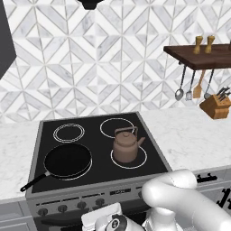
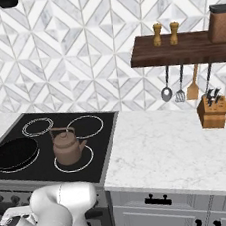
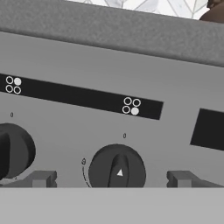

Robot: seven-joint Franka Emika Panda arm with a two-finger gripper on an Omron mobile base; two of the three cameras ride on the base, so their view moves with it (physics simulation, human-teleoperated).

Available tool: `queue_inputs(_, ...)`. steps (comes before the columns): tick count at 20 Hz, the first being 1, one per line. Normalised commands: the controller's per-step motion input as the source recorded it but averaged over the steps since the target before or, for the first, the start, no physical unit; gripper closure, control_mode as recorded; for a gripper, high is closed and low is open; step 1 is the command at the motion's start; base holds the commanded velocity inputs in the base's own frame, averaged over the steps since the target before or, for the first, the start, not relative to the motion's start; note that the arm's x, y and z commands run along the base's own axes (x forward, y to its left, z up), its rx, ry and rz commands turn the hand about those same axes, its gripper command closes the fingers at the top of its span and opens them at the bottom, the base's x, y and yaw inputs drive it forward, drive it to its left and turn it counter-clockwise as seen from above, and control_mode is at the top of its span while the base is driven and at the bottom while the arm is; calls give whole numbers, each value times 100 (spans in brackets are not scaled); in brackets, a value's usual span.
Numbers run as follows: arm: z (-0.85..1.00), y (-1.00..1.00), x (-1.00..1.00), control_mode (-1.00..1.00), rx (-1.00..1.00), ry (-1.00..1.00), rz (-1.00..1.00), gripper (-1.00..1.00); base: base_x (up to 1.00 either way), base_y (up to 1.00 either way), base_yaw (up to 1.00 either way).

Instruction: Pick the kettle from the counter and place it on a stove burner. Then turn the burner on.

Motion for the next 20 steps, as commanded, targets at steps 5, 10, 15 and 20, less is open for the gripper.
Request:
queue_inputs(5,7,-7,0,-100,0,0,0,-100,0,0,0)
queue_inputs(10,1,-1,0,-100,0,0,0,-100,0,0,0)
queue_inputs(15,0,0,0,-100,0,0,0,-100,0,0,0)
queue_inputs(20,0,0,0,-100,0,0,0,100,0,0,0)
